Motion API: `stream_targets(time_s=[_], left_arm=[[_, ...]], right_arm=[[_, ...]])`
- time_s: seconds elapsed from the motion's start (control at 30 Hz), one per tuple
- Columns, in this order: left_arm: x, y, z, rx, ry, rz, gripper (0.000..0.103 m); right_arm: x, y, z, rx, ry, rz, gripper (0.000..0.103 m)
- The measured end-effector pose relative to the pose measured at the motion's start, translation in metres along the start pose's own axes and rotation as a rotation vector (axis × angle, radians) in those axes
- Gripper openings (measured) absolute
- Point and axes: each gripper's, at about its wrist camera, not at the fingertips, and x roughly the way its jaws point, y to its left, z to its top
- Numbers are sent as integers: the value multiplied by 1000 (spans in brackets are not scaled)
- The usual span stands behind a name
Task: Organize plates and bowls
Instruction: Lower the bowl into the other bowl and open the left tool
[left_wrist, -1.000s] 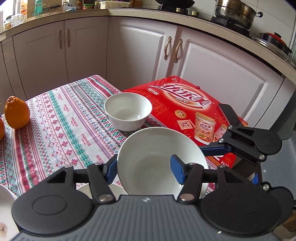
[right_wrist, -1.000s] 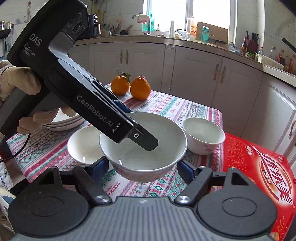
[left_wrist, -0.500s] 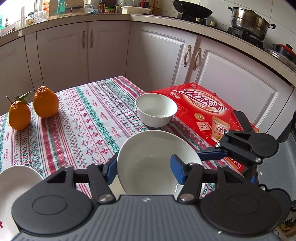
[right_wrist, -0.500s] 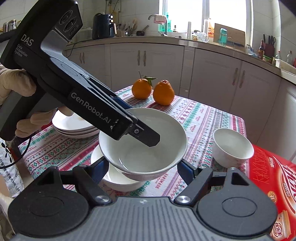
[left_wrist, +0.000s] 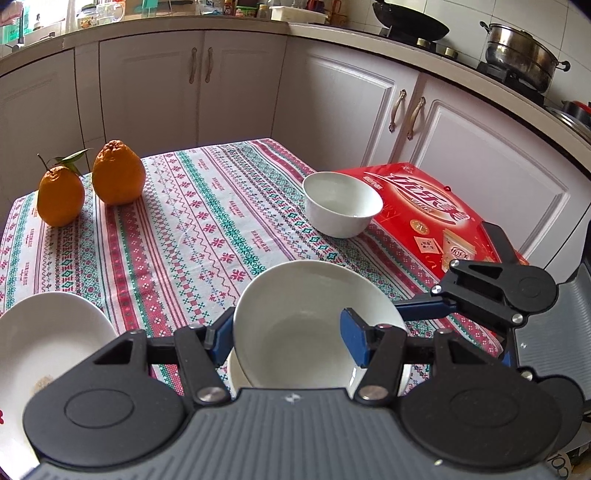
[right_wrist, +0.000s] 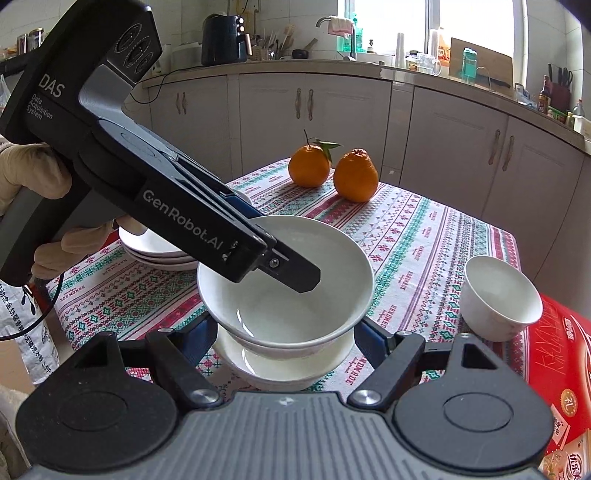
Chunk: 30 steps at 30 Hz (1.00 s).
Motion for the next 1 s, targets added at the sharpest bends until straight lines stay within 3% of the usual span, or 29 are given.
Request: stream_targets(time_s=[1.0], left_arm=[[19,8,-12,-19,19,-15,58]], right_arm=[[12,-2,-9,6,47,9,85]])
